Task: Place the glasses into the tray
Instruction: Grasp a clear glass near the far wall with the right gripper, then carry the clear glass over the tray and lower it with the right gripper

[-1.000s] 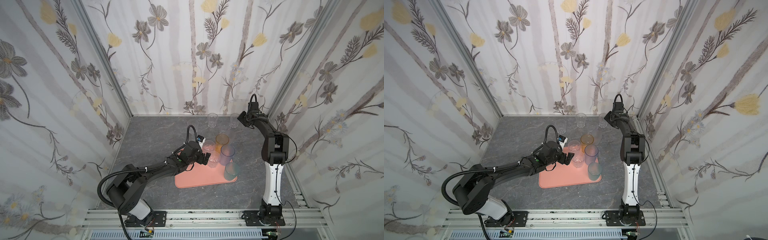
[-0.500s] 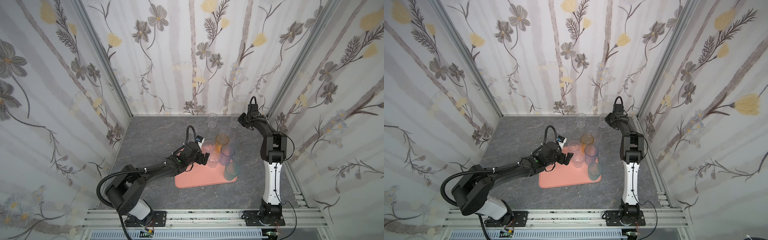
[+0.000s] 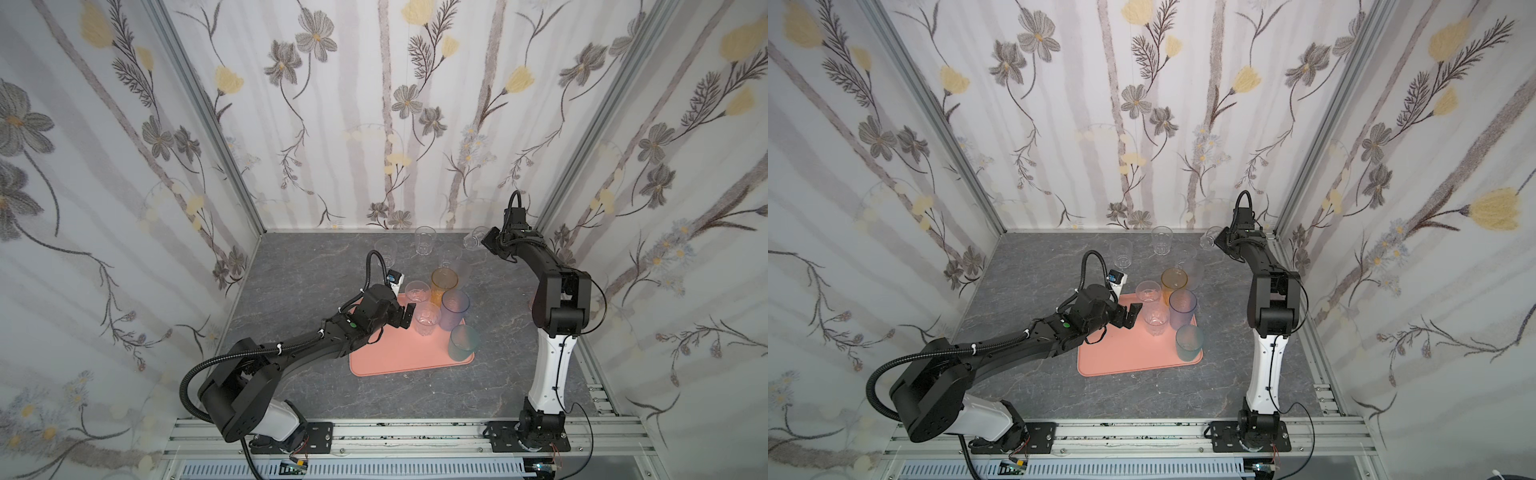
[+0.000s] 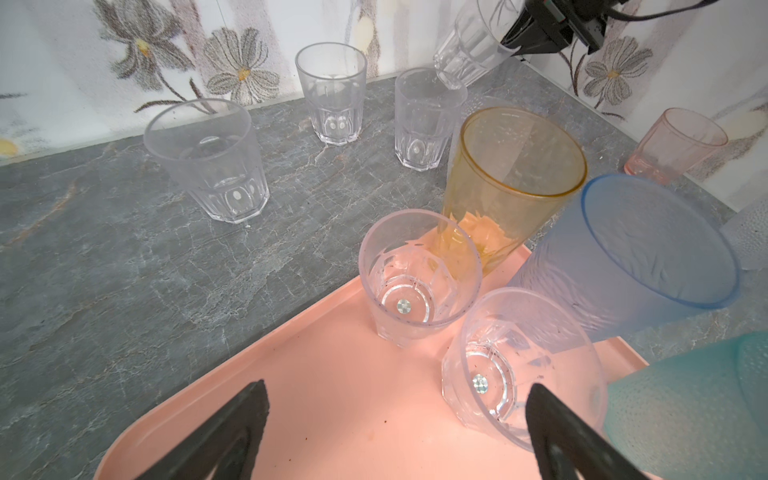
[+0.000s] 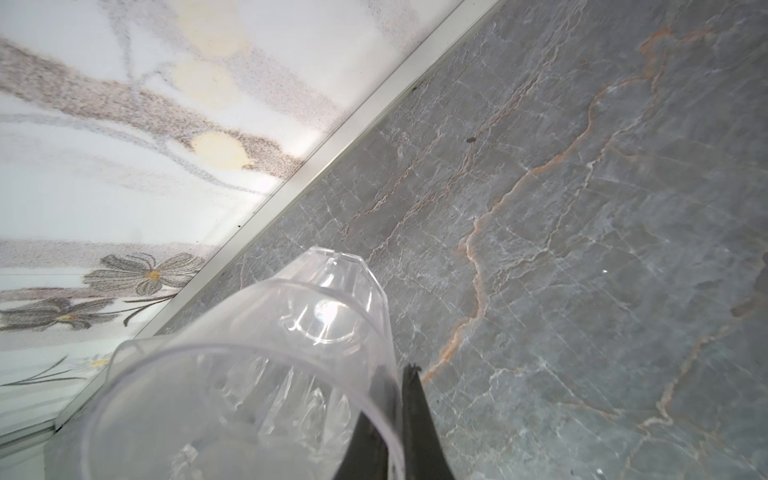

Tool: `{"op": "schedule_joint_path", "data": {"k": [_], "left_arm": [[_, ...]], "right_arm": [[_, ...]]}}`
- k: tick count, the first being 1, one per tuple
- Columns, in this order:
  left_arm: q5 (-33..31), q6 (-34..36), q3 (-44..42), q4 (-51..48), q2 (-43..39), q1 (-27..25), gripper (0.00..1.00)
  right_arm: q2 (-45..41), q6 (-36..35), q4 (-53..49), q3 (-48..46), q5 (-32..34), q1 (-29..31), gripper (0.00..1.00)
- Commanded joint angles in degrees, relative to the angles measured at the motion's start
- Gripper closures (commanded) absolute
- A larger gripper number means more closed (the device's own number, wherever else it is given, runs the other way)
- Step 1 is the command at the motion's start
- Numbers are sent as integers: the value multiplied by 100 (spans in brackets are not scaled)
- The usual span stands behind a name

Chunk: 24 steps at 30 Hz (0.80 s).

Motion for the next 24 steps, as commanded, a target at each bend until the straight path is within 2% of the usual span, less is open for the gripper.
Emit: {"op": "schedule_joint_path", "data": {"k": [1, 13, 19, 24], "left_arm": [[-190, -54, -42, 141, -181, -1, 1], [-664, -344, -20, -72, -796, 176, 2], [-601, -450, 80, -638, -1233, 624, 3], [-450, -354, 81, -925, -1574, 1045, 3]], "right_arm": [[-524, -64, 375, -295, 42, -10, 100], [-2747, -85, 697, -2044, -288, 148, 100], [-3901, -324, 416, -2844, -489, 463, 100], [-4779, -768, -231, -2950, -547, 676, 100]]}}
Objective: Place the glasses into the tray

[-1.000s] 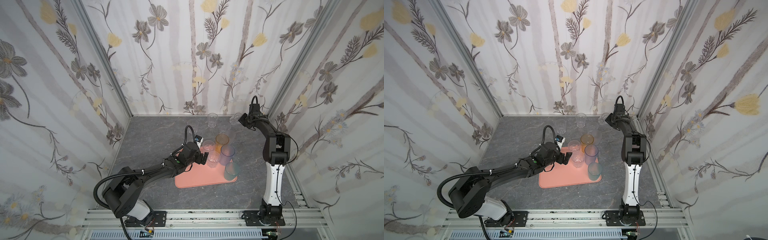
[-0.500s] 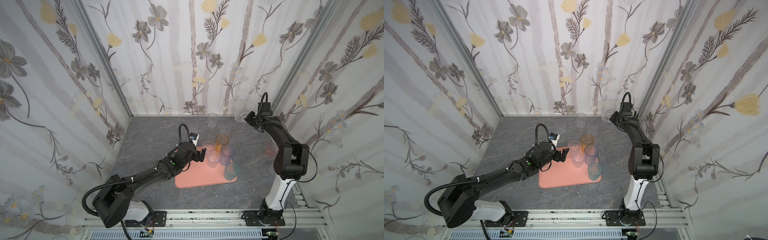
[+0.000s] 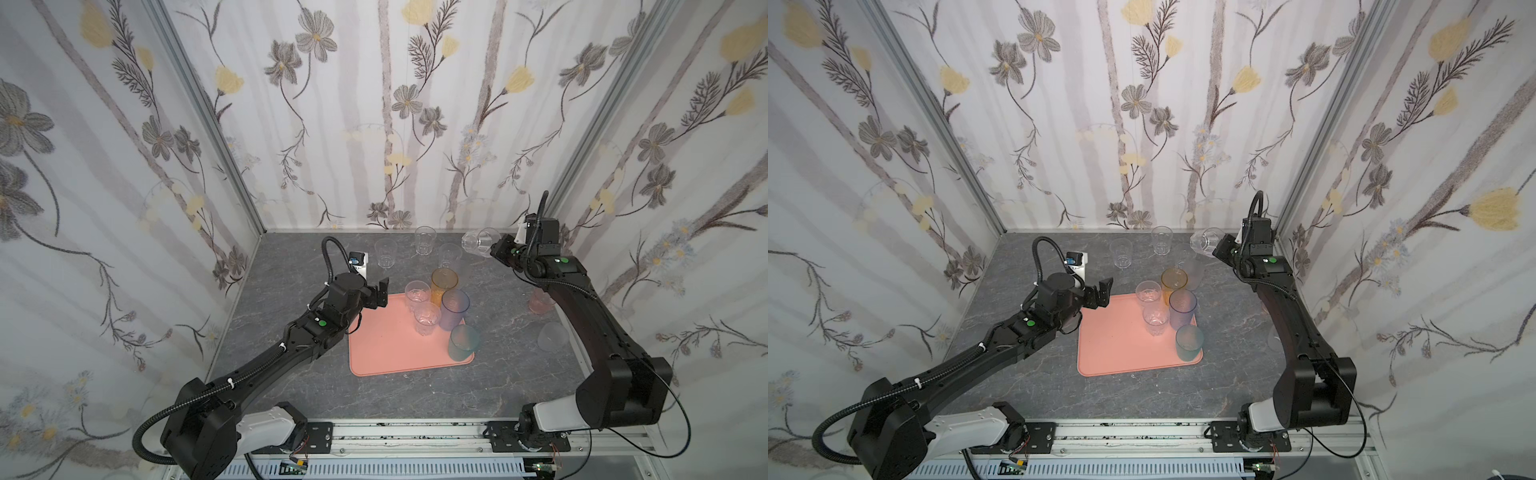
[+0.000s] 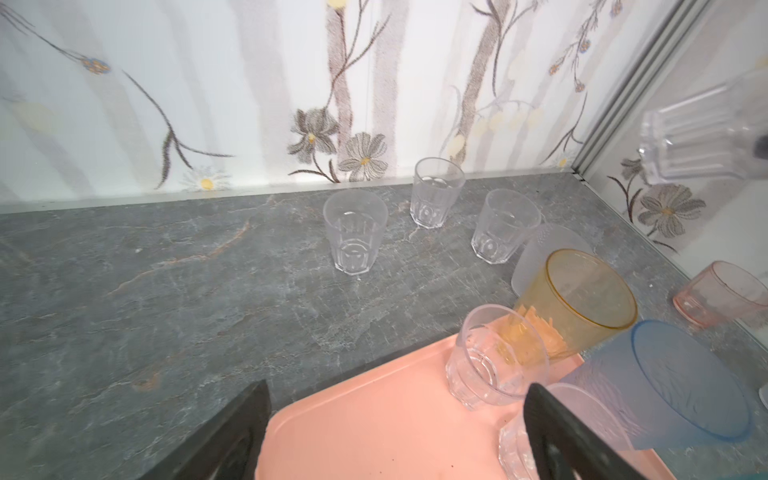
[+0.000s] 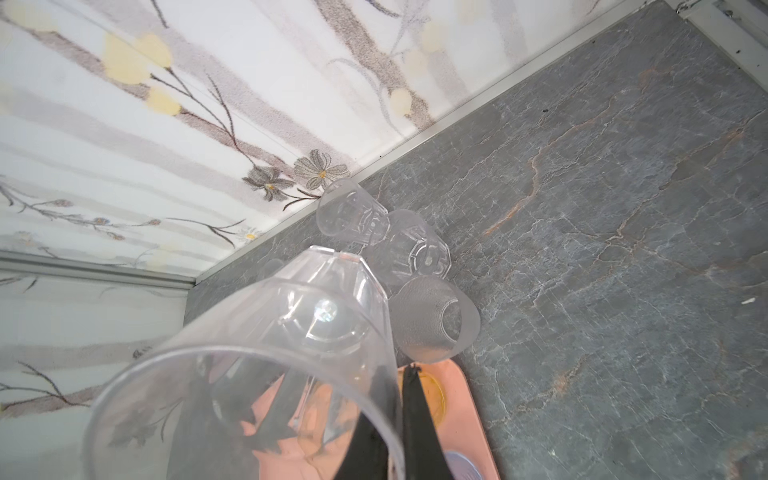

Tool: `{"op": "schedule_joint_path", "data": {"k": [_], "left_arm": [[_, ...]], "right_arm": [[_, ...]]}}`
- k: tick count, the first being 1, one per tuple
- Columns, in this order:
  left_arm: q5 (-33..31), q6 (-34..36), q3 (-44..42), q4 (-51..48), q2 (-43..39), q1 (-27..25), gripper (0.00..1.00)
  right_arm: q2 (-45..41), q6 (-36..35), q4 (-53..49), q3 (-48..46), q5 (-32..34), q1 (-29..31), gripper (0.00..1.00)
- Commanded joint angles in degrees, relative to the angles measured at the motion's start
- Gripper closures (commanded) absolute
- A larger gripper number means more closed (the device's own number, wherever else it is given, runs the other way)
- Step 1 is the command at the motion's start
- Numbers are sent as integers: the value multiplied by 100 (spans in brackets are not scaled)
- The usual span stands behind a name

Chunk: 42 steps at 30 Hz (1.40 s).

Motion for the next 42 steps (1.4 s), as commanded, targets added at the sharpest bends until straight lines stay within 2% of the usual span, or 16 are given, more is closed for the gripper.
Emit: {"op": "schedule_joint_path", "data": {"k": [1, 4, 9, 15, 20, 24, 28, 34, 40, 42], "left_arm": [[93, 40, 28, -290, -160, 183, 3], [118, 230, -24, -348, -306, 348, 3], [192, 371, -38, -522, -441, 859, 2], [221, 349, -88, -813, -529, 1263, 2], [574, 128, -226, -842, -527, 1355, 2], [992, -179, -313, -817, -362, 1293, 3], [819, -100, -495, -789, -293, 1104, 4], [755, -90, -644, -746, -185, 854, 4], [706, 10, -653, -728, -3, 520, 4], [746, 27, -687, -729, 6, 436, 5]], "right_arm": [[-430, -418, -203, -7, -220, 128, 100], [-628, -787, -697, 266, -199, 485, 100], [-345, -1448, -1898, 871, 264, 1655, 100], [275, -1766, -2533, 872, 602, 3284, 100], [998, -2031, -2738, 717, 1025, 4336, 100], [1341, -2119, -2482, 401, 1187, 4569, 100], [1526, -2200, -2285, 52, 1402, 4672, 100], [1659, -2316, -2264, -312, 2096, 4743, 100], [1768, -2333, -2194, -346, 2258, 4748, 100], [1774, -2363, -2250, -313, 2179, 4748, 90]]}}
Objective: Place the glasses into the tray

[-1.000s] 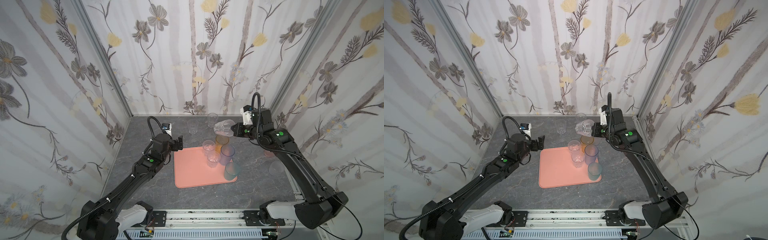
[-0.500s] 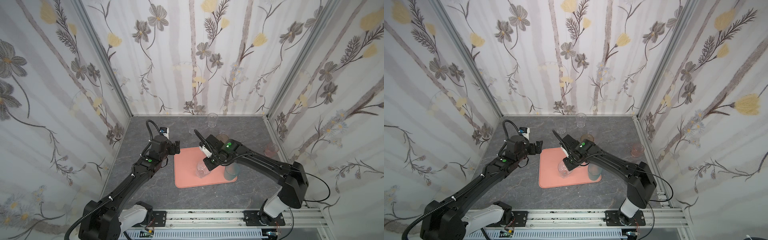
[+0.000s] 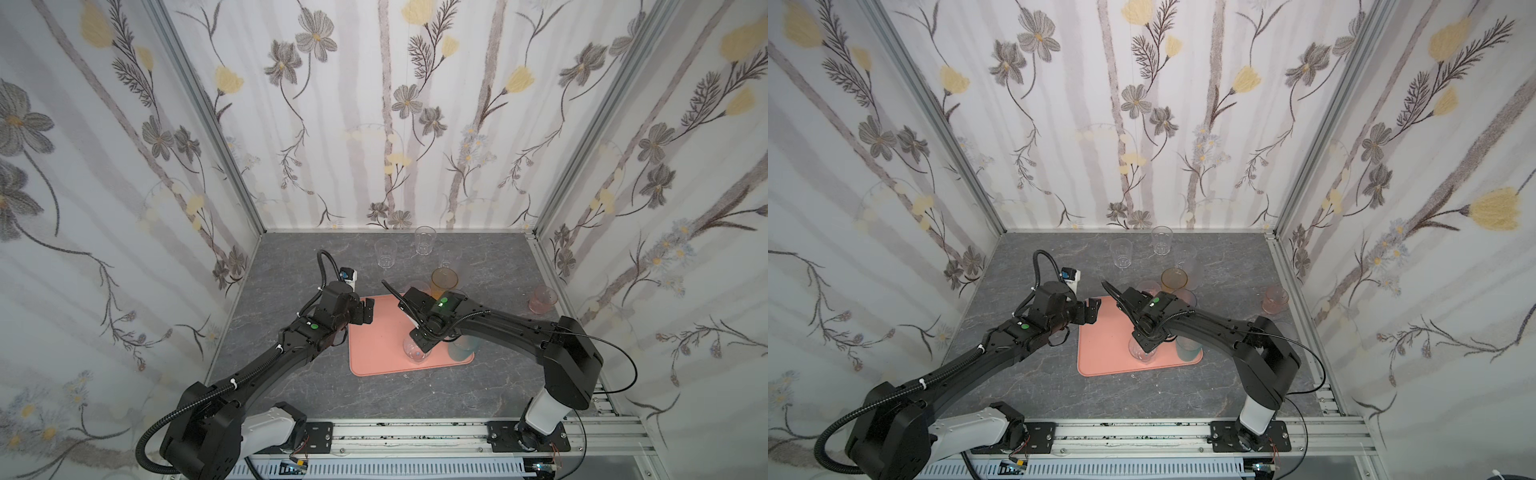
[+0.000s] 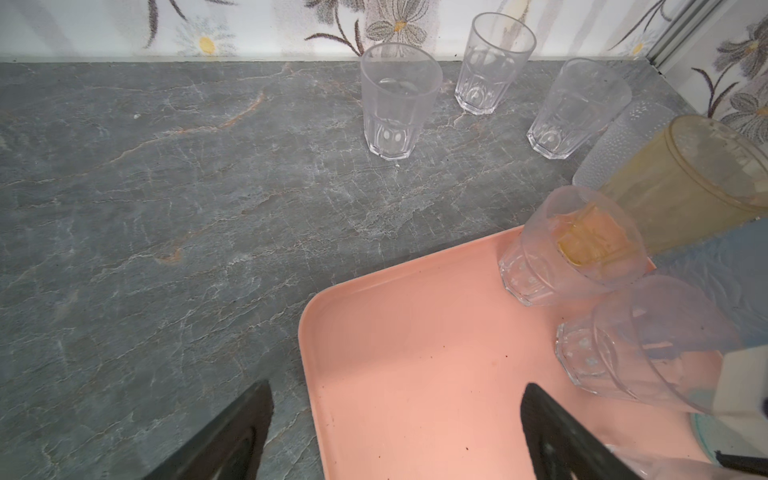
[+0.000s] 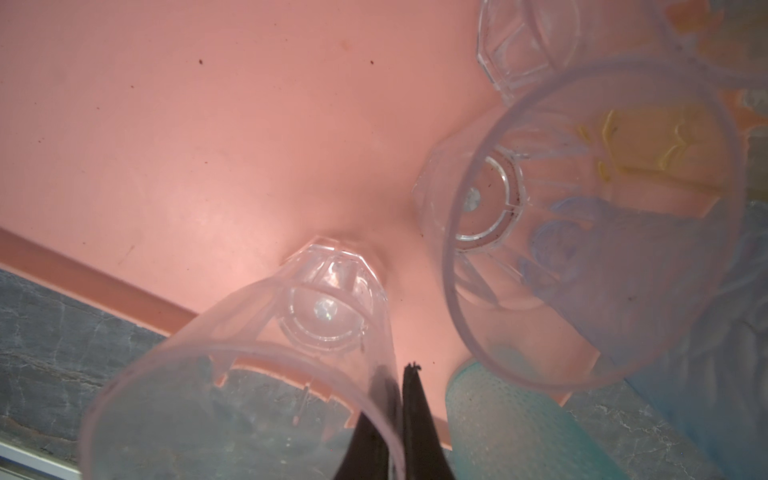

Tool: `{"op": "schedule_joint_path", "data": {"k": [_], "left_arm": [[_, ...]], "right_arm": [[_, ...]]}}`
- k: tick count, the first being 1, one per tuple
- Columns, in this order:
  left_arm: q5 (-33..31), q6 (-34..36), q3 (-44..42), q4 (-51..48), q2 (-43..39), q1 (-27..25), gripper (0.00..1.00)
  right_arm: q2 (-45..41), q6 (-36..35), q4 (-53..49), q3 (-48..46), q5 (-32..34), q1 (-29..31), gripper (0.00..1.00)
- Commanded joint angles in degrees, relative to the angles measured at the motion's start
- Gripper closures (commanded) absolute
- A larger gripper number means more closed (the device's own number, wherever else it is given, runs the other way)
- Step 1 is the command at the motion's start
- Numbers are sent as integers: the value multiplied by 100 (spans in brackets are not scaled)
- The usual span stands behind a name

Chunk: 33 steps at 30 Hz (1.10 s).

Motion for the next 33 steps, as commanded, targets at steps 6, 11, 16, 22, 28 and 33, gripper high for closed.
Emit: {"op": "schedule_joint_path", "data": {"k": [6, 11, 16, 22, 28, 33], "left_arm": [[313, 179, -161, 53, -59, -112, 9], [684, 33, -288, -99, -20, -273, 11], [459, -372, -519, -75, 283, -1107, 10], [-24, -648, -496, -17, 713, -1673, 9], [54, -673, -334, 93, 1071, -1848, 9], [209, -651, -163, 121, 1328, -1962, 9]], "right_arm": [[-207, -209, -293, 418, 215, 14, 59], [-543, -175, -542, 1068, 57, -168, 56], [-980, 447, 41, 1351, -464, -1007, 57], [-1474, 1247, 847, 960, -561, -1824, 58], [-1796, 1407, 1055, 792, -473, -2092, 59], [-1919, 1439, 1132, 679, -473, -2211, 59]]}}
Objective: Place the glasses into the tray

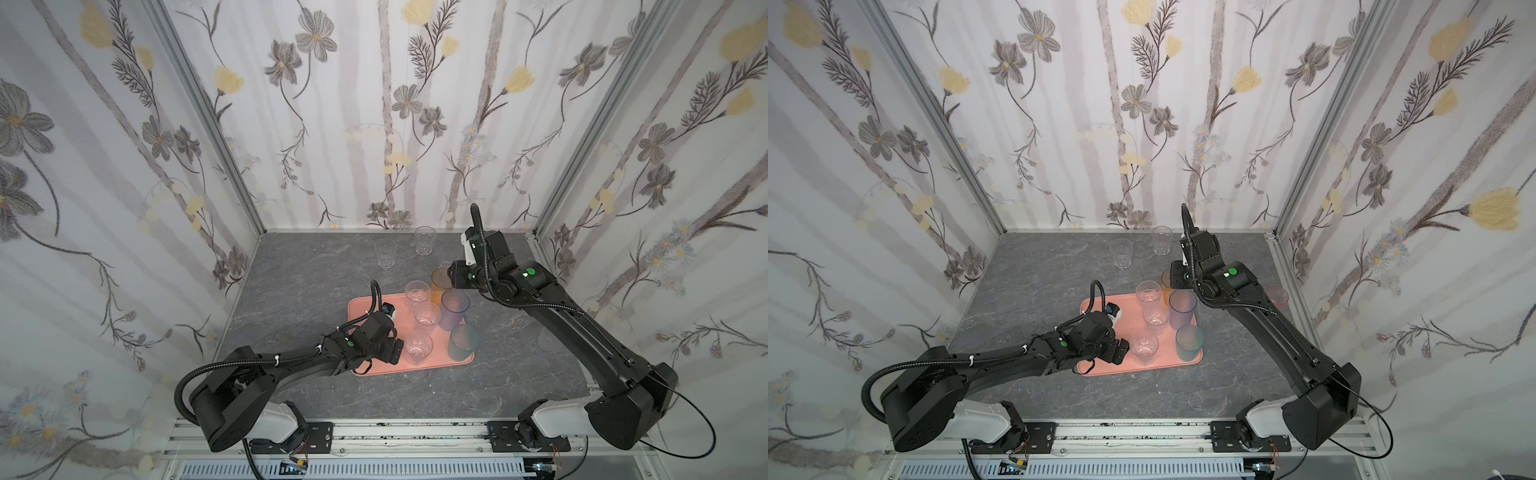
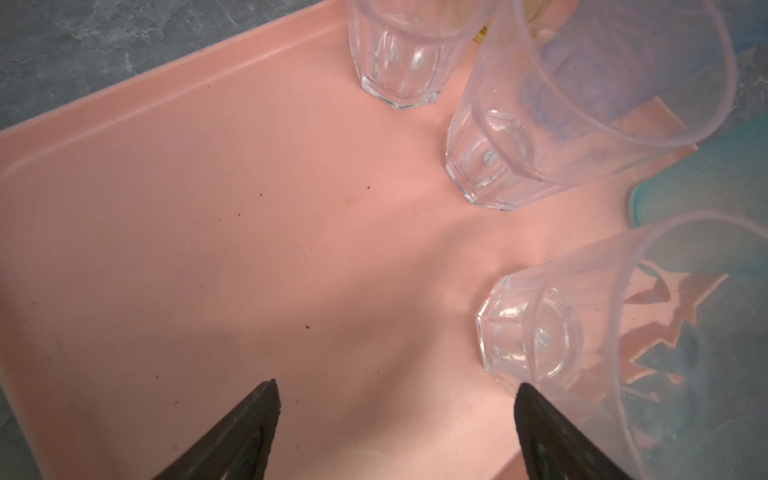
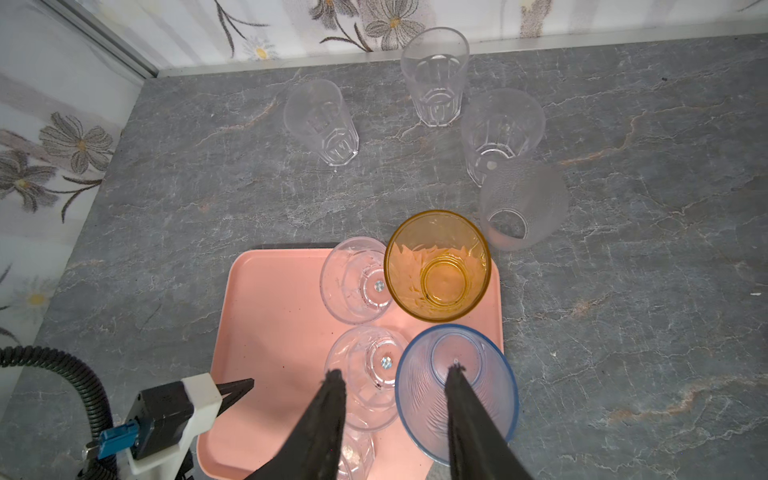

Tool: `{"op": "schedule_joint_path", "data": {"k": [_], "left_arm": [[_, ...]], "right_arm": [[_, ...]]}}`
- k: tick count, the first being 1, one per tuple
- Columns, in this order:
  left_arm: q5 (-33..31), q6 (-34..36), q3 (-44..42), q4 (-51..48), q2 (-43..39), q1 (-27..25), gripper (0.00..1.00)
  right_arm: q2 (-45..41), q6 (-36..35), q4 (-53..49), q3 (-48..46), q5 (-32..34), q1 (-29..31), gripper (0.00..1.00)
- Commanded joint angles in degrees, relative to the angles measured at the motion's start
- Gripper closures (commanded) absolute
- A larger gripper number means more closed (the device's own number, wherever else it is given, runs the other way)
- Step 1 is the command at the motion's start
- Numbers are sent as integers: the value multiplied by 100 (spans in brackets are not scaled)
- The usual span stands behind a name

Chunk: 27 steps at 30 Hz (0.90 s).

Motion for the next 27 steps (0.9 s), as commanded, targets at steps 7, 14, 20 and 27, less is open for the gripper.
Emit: {"op": "schedule_joint_path", "data": {"k": [7, 14, 20, 27], "left_arm": [[118, -14, 461, 184, 532, -167, 9], [200, 11, 730, 237, 852, -254, 9], [231, 85, 785, 262, 925, -255, 9], [292, 43, 865, 282, 1056, -274, 9]], "right_arm": [[-46, 229, 511, -230, -56, -64, 59], [-45, 212, 570, -199, -66, -162, 59], [-19, 232, 663, -283, -171, -231, 59], [39, 237, 738, -289, -244, -258, 59]]}}
